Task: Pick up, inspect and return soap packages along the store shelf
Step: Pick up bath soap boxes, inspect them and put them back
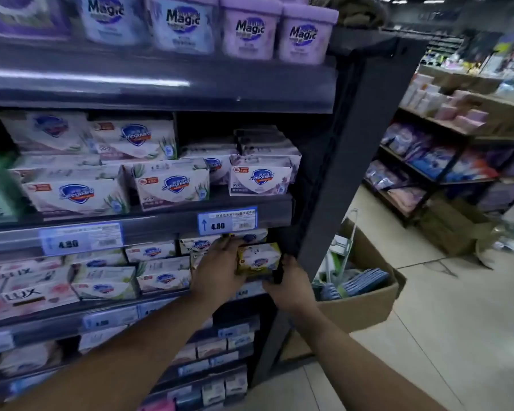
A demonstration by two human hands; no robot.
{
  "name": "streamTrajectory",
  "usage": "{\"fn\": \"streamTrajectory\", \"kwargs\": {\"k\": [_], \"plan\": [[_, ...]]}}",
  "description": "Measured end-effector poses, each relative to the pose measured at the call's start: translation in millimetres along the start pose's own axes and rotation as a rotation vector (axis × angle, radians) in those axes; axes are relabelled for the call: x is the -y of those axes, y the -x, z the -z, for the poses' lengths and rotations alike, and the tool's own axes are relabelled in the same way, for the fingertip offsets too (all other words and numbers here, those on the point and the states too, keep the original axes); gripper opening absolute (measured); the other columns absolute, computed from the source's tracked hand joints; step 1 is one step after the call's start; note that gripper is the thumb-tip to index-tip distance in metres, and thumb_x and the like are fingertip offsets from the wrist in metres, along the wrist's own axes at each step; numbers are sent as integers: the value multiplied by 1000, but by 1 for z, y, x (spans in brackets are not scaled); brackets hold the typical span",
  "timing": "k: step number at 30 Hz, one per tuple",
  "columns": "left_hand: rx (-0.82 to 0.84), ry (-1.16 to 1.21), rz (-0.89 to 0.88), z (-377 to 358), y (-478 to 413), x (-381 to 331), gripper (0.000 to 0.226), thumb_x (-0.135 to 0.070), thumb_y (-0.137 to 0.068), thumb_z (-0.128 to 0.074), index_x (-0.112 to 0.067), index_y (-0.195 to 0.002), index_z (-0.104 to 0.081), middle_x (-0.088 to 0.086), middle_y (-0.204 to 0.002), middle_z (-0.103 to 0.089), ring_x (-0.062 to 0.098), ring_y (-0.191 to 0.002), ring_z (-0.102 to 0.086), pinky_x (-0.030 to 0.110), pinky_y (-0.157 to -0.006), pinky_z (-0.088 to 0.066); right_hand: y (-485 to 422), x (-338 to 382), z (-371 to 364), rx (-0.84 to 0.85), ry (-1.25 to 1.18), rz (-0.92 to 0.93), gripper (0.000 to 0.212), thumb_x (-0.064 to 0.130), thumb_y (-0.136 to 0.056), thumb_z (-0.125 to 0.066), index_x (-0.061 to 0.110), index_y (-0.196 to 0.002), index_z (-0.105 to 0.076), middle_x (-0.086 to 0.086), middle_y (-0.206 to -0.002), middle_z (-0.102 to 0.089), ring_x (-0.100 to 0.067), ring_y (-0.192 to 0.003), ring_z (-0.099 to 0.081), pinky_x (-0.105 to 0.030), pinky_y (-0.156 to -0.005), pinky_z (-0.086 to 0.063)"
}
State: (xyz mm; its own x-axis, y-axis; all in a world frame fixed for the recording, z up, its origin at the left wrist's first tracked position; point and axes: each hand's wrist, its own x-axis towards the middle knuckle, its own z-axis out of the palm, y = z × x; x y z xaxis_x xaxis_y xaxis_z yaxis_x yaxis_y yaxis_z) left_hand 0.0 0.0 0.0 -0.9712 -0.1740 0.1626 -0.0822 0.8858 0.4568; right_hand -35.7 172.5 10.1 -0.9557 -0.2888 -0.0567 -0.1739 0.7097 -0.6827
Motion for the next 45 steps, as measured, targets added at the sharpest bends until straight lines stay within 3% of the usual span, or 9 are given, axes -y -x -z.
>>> {"fn": "streamTrajectory", "kwargs": {"k": [3, 9, 16, 23, 28, 32, 38, 43, 45], "plan": [[-38, -100, 28, -9, -9, 3, 69, -40, -85, -77, -22, -146, -51, 5, -145, -55, 27, -135, -49, 37, -108, -46, -7, -7, -4, 4, -42, -12, 39, 21, -91, -67, 12, -125, -51, -9, -110, -67, -31, -97, -66, -43, -75, -57], [-111, -60, 115, -12, -13, -5, 53, -32, -82, -82, -23, -131, -63, 4, -130, -63, 27, -119, -60, 35, -90, -51, -10, -17, -4, 57, -121, -6, 44, 19, -91, -70, 11, -130, -50, -9, -121, -68, -29, -107, -66, -34, -75, -52], [-235, 501, 206, 17, 13, -32, 39, -16, -83, -84, -28, -116, -68, -5, -113, -73, 14, -105, -70, 28, -87, -56, 14, -24, 10, 7, -303, 183, 60, 21, -94, -69, 21, -148, -42, 4, -139, -58, -14, -129, -56, -37, -107, -50], [-288, 928, 289, 48, 81, -55, 37, -17, -80, -81, -17, -115, -69, -3, -99, -78, 13, -95, -75, 31, -82, -62, 26, -23, 37, 185, -565, 342, 18, 19, -97, -70, 26, -108, -58, 10, -102, -70, -16, -100, -68, -33, -84, -55], [-387, 1045, 510, 62, 109, -51, 40, -22, -80, -81, -19, -117, -65, -15, -63, -60, 11, -71, -66, 25, -63, -58, 33, -7, 34, 334, -726, 306, 16, 26, -93, -71, 27, -107, -65, 0, -107, -74, -18, -107, -70, -36, -89, -58], [-477, 1189, 557, 67, 129, -49, 23, -14, -86, -78, -11, -106, -67, 1, -84, -76, 22, -94, -76, 35, -73, -65, 44, 14, 35, 398, -873, 236, 23, 30, -91, -74, 31, -113, -67, -2, -109, -76, -21, -99, -74, -30, -79, -62], [-547, 1311, 621, 66, 142, -34, 16, -14, -98, -67, -12, -86, -77, 13, -99, -79, 28, -85, -78, 32, -68, -64, 73, 48, 35, 284, -714, 372, 39, 49, -77, -81, 46, -111, -61, 6, -99, -74, -14, -90, -73, -30, -69, -61], [-437, 1447, 603, 74, 144, -16, 5, -8, -97, -64, -9, -103, -65, 15, -98, -73, 28, -93, -75, 39, -78, -64, 85, 62, 24, 202, -604, 480, 54, 36, -83, -83, 44, -128, -55, 24, -113, -66, -1, -106, -65, -12, -77, -53], [-408, 1467, 498, 81, 147, -8, 30, -14, -84, -73, -11, -113, -63, 8, -91, -70, 29, -98, -73, 43, -88, -63, 83, 63, 19, 227, -611, 510, 47, 23, -91, -77, 37, -131, -57, 21, -122, -67, -4, -116, -63, -13, -86, -51]]}}
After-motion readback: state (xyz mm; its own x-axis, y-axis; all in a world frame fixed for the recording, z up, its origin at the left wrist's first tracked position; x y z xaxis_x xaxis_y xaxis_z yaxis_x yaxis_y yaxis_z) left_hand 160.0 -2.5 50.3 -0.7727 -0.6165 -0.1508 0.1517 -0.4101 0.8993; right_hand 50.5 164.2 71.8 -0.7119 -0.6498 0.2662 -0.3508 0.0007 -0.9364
